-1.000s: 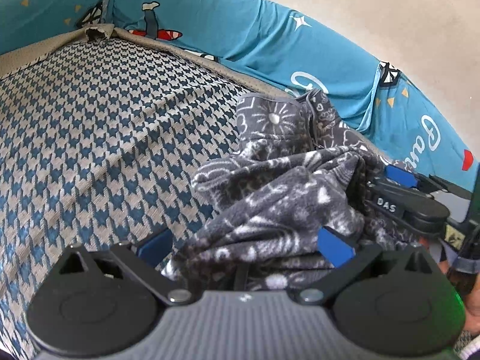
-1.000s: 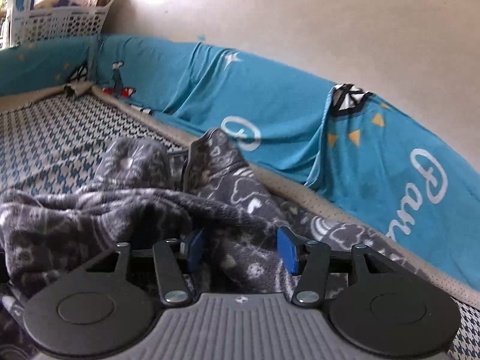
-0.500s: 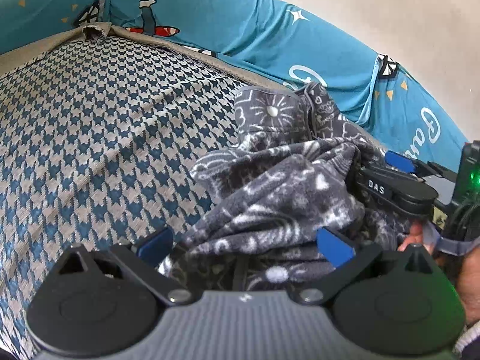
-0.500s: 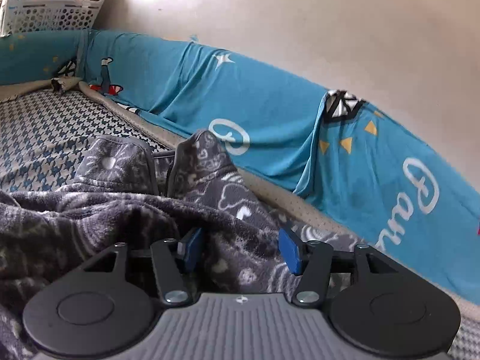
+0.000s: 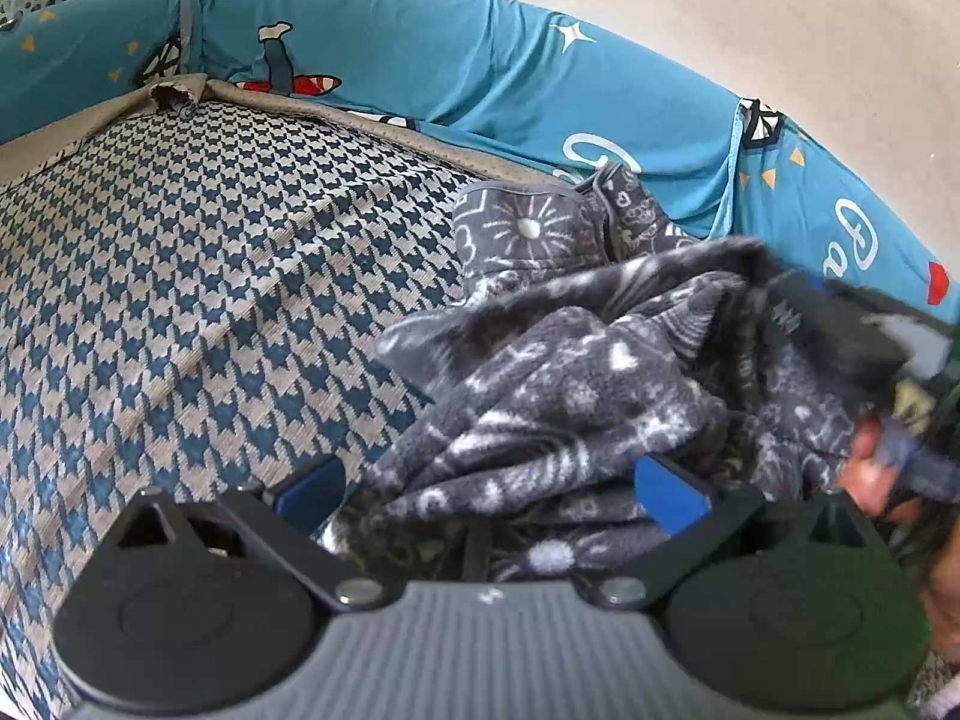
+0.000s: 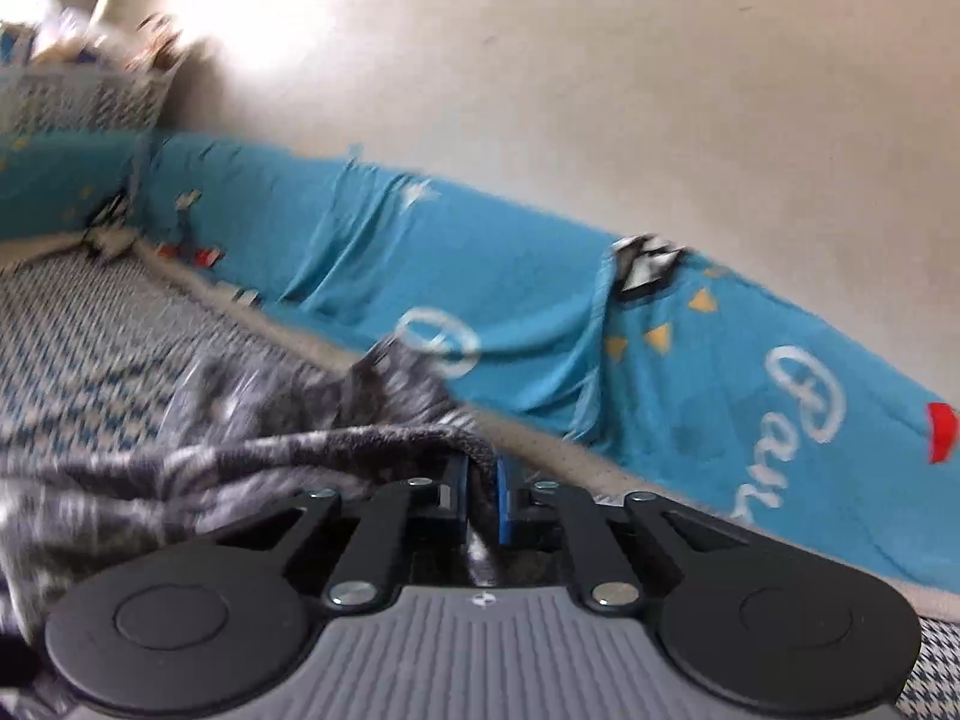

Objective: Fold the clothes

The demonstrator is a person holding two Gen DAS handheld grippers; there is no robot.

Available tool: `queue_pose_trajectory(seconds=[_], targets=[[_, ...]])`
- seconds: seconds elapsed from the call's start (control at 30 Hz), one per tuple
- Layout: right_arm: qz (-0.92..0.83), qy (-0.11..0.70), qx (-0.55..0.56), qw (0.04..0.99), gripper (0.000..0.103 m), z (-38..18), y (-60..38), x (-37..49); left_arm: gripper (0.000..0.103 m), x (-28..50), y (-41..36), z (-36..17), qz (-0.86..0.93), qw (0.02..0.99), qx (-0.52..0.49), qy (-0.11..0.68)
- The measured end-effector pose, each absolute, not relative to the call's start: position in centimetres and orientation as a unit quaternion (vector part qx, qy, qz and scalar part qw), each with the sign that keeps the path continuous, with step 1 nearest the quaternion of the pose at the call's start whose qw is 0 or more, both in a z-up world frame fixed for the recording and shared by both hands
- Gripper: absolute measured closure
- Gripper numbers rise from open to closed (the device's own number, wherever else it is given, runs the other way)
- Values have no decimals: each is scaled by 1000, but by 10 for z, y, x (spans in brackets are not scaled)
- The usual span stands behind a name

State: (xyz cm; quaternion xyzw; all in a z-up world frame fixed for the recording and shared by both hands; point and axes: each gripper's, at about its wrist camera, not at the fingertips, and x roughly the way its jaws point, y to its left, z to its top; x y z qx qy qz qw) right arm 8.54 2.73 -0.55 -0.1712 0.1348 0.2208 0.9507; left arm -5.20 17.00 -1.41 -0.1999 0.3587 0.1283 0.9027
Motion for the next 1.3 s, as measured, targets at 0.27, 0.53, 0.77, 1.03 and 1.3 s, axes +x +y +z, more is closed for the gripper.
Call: queue_pose_trajectory(seconds=[0.27, 0.53, 0.77, 1.03, 1.3], targets=[[90, 90, -81, 989, 97, 42, -31, 82, 0, -49, 162, -14, 125, 911, -172, 353], [17, 69, -64, 995, 97, 71, -91, 55, 0, -47, 153, -15, 116, 919, -149, 347], [73, 125, 5, 989, 95, 71, -122, 32, 0, -42, 161, -15, 172, 917, -132, 336], [277, 169, 19, 946, 84, 67, -104, -12, 0, -39, 203, -8, 287, 892, -162, 309], [370, 218, -86, 899, 62, 42, -79, -53, 0, -40, 212, -7, 307, 878, -186, 316]])
